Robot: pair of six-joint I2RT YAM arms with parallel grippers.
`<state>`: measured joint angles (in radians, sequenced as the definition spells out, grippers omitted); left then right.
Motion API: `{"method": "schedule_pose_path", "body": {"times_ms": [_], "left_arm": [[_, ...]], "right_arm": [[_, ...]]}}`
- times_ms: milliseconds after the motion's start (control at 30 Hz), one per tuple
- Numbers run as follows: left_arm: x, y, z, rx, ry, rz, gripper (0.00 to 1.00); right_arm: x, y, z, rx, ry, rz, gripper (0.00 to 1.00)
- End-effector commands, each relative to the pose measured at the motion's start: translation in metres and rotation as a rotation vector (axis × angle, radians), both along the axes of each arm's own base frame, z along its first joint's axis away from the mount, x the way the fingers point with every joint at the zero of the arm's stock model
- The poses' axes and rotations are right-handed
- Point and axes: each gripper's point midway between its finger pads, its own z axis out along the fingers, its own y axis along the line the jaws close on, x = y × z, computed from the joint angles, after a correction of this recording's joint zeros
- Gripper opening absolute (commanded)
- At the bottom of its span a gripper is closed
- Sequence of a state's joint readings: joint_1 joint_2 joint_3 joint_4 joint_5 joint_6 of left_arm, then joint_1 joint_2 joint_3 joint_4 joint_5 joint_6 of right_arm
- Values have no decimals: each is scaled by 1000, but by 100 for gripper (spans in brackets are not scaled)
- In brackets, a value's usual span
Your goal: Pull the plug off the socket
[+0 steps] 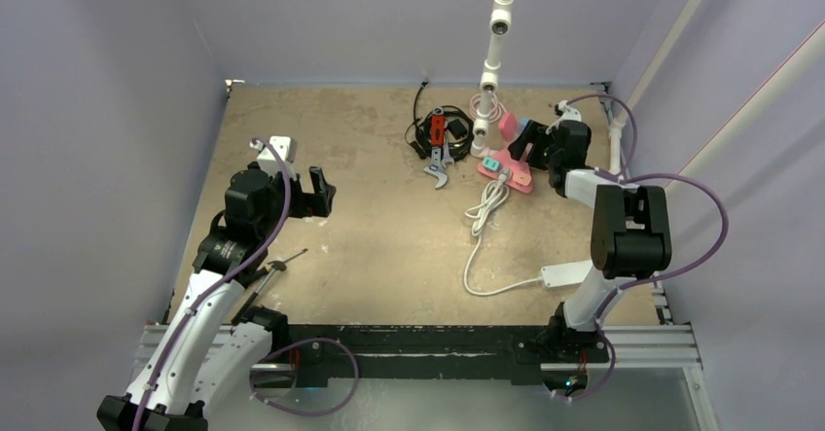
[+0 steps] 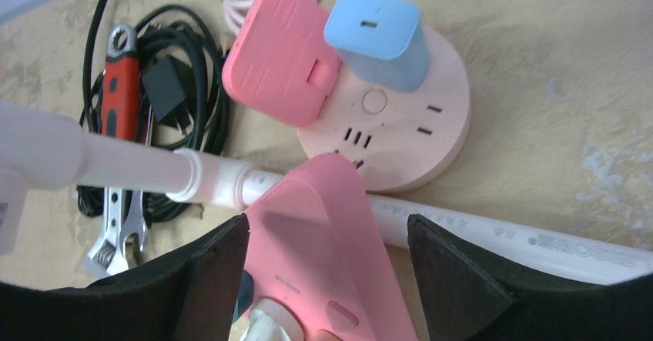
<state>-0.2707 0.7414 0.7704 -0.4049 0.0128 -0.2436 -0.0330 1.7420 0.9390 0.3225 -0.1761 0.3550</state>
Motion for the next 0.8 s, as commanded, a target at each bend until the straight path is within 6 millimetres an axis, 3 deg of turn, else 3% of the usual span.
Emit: {"method": "schedule_pose_path", "body": {"times_ms": [0, 167, 267, 400, 500, 667, 767], "left_arm": [[3, -5, 6, -8, -33, -24, 99], [2, -6, 6, -9, -34, -27, 98], [2, -6, 6, -10, -33, -26, 99], [2, -7, 5, -11, -30, -31, 99], [2, -7, 5, -10, -29, -33, 99], [2, -7, 3, -9, -25, -31, 98], [3, -7, 3, -9, -22, -34, 99]], "right_arm": [[9, 20, 11, 6, -47, 113, 73], [10, 26, 0, -1, -14, 136, 69], [3, 42, 10, -4, -34, 169, 57], [-9, 43, 32, -11, -80, 161, 47], [-17, 44, 44, -7, -107, 172, 33], [-22, 49, 45, 0, -113, 196, 17], [-25, 49, 40, -1, -102, 187, 15]]}}
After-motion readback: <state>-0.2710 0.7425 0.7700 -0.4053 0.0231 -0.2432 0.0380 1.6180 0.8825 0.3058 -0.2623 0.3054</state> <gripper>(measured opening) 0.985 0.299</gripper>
